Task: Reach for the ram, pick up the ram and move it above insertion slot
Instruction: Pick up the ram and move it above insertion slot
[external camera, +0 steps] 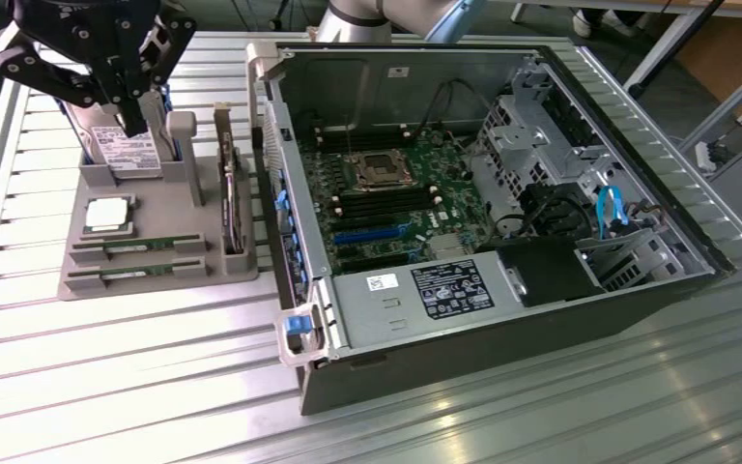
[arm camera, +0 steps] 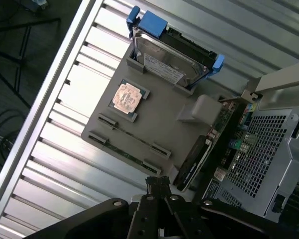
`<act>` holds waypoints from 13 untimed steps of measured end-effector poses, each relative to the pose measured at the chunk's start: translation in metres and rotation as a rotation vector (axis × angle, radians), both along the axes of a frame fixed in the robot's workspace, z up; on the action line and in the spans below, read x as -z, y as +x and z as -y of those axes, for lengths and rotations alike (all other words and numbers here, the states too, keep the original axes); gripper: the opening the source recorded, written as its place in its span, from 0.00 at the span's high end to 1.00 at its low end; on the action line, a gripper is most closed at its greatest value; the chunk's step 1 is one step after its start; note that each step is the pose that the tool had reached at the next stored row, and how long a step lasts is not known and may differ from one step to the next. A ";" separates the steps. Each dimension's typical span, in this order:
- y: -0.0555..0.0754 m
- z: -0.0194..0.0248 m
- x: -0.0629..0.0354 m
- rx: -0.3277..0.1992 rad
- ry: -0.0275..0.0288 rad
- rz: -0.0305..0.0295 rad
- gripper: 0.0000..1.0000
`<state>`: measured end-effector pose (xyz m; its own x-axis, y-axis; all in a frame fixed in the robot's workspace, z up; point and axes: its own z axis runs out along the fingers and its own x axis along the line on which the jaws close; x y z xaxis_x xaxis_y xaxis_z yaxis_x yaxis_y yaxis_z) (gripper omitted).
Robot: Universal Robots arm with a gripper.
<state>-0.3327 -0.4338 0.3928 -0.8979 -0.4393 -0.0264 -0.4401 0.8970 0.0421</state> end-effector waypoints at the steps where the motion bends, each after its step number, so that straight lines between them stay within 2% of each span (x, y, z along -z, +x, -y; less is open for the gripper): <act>1: 0.000 0.0000 0.0000 -0.010 0.0000 0.0000 0.90; 7: 0.000 0.0000 0.0000 -0.083 0.0000 0.0000 0.90; 13: 0.000 0.0000 0.0000 -0.130 0.0000 0.0000 0.90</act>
<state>-0.3328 -0.4338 0.3928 -0.8333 -0.5522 -0.0264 -0.5528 0.8322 0.0421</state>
